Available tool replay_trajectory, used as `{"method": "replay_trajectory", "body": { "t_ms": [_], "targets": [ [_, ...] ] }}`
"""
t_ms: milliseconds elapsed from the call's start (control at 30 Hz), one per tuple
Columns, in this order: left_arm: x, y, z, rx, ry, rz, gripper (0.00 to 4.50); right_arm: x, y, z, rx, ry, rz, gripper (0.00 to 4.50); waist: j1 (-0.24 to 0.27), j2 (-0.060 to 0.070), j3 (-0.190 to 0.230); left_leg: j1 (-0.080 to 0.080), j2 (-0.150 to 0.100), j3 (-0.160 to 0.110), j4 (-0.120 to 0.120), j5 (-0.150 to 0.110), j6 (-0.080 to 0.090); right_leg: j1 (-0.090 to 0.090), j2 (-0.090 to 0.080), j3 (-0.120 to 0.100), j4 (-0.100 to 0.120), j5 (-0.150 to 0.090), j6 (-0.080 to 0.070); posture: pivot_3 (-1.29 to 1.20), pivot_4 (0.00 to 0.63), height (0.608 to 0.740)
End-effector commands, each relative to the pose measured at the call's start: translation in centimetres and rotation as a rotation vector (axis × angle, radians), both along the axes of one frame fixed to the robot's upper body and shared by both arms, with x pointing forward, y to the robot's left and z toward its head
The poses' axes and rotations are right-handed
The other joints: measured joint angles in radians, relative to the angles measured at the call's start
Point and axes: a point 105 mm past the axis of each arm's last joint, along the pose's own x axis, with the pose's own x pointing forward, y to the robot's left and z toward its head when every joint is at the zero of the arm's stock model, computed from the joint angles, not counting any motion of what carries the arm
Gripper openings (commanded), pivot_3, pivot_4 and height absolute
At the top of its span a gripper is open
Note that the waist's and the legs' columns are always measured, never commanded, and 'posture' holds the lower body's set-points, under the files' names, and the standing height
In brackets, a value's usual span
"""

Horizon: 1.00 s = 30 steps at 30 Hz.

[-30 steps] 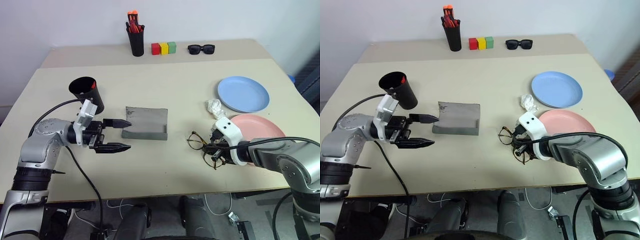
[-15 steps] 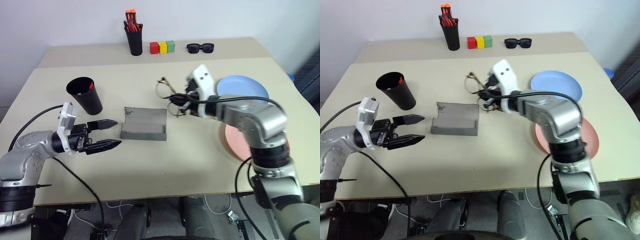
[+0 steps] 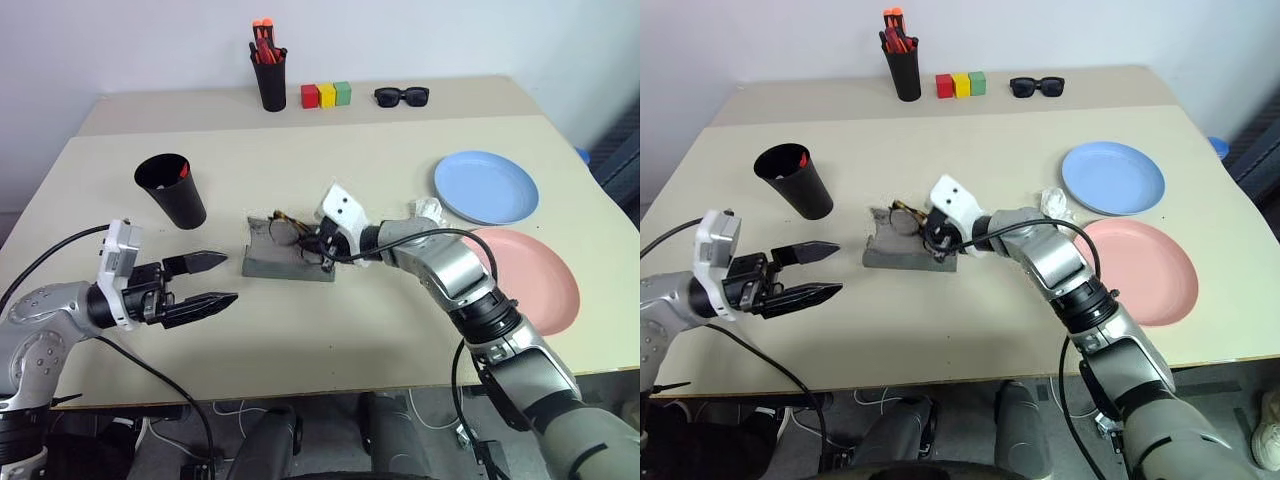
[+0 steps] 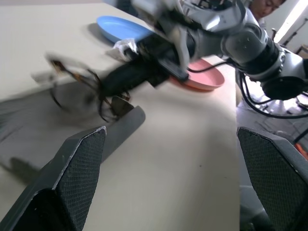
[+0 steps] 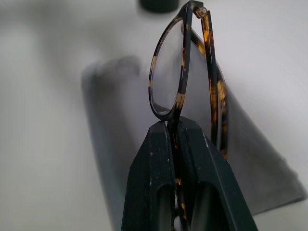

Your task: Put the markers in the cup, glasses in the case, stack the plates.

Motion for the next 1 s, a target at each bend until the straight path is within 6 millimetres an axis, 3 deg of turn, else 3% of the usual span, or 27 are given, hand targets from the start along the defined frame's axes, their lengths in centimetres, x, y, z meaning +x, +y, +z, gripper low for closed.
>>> {"method": "replay_trajectory", "body": {
  "t_ms": [33,200,467,567,767,800,1000],
  "targets": [
    [-0.1,-0.1,1.1,0.002,-0.055,0.000,4.50,-0.3,-0.5,-0.2,-0.025,0.042,0.034,0.04,0.000,0.000,0.000,0.000,0.000,0.000,0.000,0.000,0.000,0.000,0.000,0.000,0.000,0.000,0.000,0.00,0.150,0.740],
    [0.5,-0.4,1.2,0.000,-0.066,0.003,4.50,-0.6,-0.9,0.0,-0.054,0.050,0.093,0.04,0.004,0.000,0.000,0.000,0.000,0.000,0.000,0.000,0.000,0.001,0.000,0.000,0.000,0.000,0.000,0.00,0.150,0.740],
    [1.0,-0.7,1.3,0.001,-0.073,0.005,4.50,-1.9,0.3,0.6,-0.021,0.071,0.210,0.04,-0.001,0.000,0.000,0.000,0.000,0.000,0.000,0.000,0.000,0.000,0.000,0.000,0.000,0.000,0.000,0.00,0.150,0.740],
    [1.1,-0.7,1.3,0.003,-0.077,0.009,4.50,-1.7,0.4,0.7,-0.013,0.068,0.204,1.03,-0.001,0.000,0.000,0.000,0.000,0.000,0.000,0.000,0.000,0.000,0.000,0.000,0.000,0.000,0.000,0.00,0.150,0.740],
    [1.3,-0.8,1.2,0.011,-0.081,0.016,4.50,-1.3,0.5,1.7,0.020,0.042,0.188,4.20,0.000,0.000,0.000,-0.001,0.000,0.000,0.000,0.000,0.000,0.000,0.000,0.000,0.000,0.000,0.000,0.00,0.150,0.740],
    [1.4,-0.8,1.2,0.010,-0.085,0.019,4.50,-1.2,0.5,2.0,0.030,0.037,0.181,4.47,0.000,0.000,0.000,0.000,0.000,0.000,0.000,0.000,0.000,0.000,0.000,0.000,0.000,0.000,0.000,0.00,0.150,0.740],
    [3.5,-1.0,1.7,-0.001,-0.136,0.091,4.50,0.0,0.1,4.5,0.157,0.001,0.098,4.47,0.003,0.000,0.000,0.000,0.000,0.000,0.000,0.000,0.000,0.000,0.000,0.000,0.000,0.000,0.000,0.00,0.150,0.740]
  ]
}}
